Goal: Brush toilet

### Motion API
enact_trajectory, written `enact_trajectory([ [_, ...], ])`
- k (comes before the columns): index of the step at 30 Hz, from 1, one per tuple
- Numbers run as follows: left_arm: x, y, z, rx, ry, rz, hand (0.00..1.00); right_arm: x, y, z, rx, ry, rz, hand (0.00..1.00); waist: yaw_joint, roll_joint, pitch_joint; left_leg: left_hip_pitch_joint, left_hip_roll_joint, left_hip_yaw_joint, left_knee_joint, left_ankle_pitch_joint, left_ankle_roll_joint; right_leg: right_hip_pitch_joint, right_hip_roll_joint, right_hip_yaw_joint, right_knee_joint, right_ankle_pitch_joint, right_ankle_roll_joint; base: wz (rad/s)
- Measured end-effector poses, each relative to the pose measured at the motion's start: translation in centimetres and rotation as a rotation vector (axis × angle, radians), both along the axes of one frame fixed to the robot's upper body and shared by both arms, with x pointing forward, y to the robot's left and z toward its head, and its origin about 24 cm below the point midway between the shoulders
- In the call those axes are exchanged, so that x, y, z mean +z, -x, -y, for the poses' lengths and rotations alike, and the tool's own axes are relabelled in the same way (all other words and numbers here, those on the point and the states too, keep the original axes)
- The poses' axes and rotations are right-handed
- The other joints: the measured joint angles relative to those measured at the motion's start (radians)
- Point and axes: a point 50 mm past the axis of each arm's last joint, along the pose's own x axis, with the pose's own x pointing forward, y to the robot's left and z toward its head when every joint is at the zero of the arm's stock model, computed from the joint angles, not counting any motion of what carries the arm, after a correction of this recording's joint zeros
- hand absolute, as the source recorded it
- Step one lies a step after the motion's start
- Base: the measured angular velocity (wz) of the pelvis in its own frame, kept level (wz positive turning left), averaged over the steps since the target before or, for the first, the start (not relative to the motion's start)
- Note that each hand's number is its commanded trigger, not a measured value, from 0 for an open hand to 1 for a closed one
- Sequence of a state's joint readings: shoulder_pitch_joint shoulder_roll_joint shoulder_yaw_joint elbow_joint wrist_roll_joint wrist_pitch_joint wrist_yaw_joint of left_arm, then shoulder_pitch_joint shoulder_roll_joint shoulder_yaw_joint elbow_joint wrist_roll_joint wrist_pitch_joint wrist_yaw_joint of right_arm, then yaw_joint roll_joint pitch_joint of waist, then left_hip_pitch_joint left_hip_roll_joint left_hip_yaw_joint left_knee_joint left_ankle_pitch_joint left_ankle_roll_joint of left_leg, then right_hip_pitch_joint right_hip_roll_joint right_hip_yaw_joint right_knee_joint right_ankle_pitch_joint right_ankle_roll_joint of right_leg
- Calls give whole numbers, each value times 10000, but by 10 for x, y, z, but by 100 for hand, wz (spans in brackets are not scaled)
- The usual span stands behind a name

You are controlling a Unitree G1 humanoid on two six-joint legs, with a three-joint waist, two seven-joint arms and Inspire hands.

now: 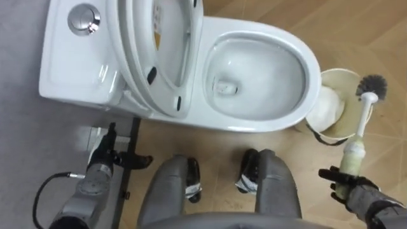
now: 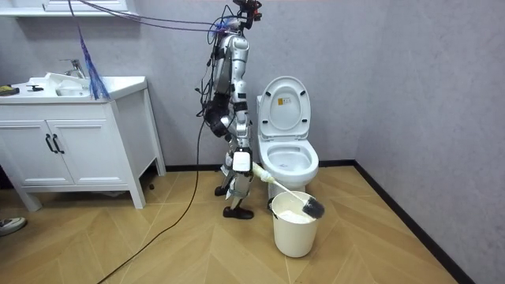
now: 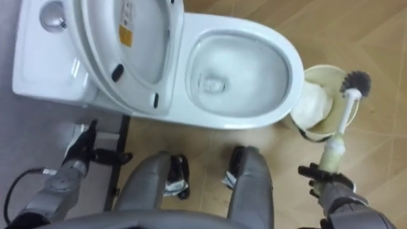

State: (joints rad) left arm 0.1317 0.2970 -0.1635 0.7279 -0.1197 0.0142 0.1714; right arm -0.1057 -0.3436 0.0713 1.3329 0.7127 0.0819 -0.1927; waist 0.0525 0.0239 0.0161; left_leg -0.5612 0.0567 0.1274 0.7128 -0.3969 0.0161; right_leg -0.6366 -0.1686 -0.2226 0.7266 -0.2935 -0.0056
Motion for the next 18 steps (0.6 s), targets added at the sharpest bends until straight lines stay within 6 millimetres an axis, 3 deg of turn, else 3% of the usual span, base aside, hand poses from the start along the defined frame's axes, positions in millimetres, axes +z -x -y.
enact_trajectory([
  [4,-7,21,-8,605,-176,-530,0,-4,10,-4,-50,-88,28,100,-48,-36,-14,987,-3,53,-681,64,37,1017,128,-38,-741,121,187,-2],
  [10,-16,57,-11,814,-355,-1448,0,-8,26,-14,1311,338,-402,100,-203,-130,-126,2634,5,73,-2014,281,32,2765,342,-253,-2059,419,365,-1],
  [12,-17,72,-14,1317,-407,-1619,0,-8,28,-16,2078,668,-514,100,-211,-250,-183,3369,-17,91,-2657,435,13,3344,352,-321,-2441,457,418,2],
  [15,-18,88,-17,1840,-502,-1859,0,-8,29,-19,2786,1064,-659,100,-183,-249,-175,4139,-2,85,-3086,519,-55,4178,514,-390,-3013,527,464,0],
  [18,-16,90,-16,1994,-553,-1749,0,-3,20,-19,3646,1660,-553,100,-195,-288,-149,4560,-3,52,-3436,629,-73,4596,470,-638,-3205,529,469,10],
])
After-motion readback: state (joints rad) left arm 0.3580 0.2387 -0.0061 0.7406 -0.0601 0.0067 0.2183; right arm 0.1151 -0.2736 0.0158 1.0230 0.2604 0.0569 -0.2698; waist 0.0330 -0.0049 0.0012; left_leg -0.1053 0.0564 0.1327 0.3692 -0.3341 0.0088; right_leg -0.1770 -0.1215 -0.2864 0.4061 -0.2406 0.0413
